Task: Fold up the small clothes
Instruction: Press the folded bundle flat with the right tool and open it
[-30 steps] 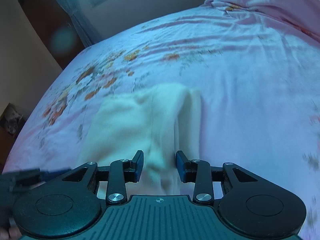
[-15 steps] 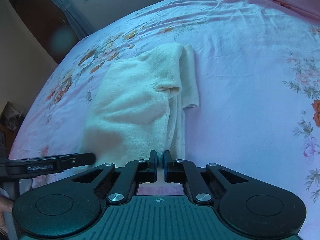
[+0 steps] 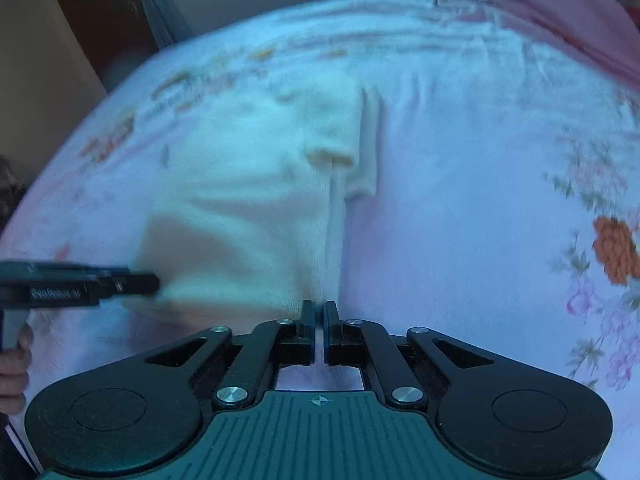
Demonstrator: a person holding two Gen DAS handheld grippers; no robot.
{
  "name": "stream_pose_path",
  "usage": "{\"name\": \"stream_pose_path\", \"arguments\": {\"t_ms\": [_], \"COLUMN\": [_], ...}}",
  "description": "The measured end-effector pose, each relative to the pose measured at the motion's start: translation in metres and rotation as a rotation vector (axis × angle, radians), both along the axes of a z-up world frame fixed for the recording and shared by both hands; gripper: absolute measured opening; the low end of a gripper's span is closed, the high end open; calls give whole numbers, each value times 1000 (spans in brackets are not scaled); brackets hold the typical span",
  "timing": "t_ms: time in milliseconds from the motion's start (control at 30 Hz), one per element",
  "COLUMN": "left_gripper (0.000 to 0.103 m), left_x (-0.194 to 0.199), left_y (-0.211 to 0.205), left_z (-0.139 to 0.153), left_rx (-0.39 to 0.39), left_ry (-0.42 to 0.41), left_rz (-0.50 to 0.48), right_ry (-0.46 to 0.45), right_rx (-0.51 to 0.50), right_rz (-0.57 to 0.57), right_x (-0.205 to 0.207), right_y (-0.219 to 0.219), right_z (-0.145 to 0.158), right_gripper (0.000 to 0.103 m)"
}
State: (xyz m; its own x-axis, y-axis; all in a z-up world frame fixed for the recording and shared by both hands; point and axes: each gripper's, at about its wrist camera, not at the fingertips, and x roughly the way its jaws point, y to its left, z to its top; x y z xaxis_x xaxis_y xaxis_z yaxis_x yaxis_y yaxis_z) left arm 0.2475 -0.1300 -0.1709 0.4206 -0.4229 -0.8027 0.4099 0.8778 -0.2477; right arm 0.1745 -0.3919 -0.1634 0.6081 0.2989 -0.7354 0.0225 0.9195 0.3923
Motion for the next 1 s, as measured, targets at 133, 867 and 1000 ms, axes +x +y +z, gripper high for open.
{"name": "stream_pose_path", "arguments": {"t_ms": [133,867,1000], "left_gripper": [35,66,84], "left_x": [12,86,95], "left_y": [-3,-48,-56], "left_z": [27,-3,-25], "left_rx": [-20,63,94], "left_ry": [-97,-130,-84], "left_rz": [37,99,95], "right_ry": [-119,-212,-77], "right_rx": [-37,-244,-260], "right_rz": [-17,-27,18], "right_x": [28,123,135], "right_y": [9,33,32], "right_z": [29,5,-38], "right_gripper": [1,1,1]}}
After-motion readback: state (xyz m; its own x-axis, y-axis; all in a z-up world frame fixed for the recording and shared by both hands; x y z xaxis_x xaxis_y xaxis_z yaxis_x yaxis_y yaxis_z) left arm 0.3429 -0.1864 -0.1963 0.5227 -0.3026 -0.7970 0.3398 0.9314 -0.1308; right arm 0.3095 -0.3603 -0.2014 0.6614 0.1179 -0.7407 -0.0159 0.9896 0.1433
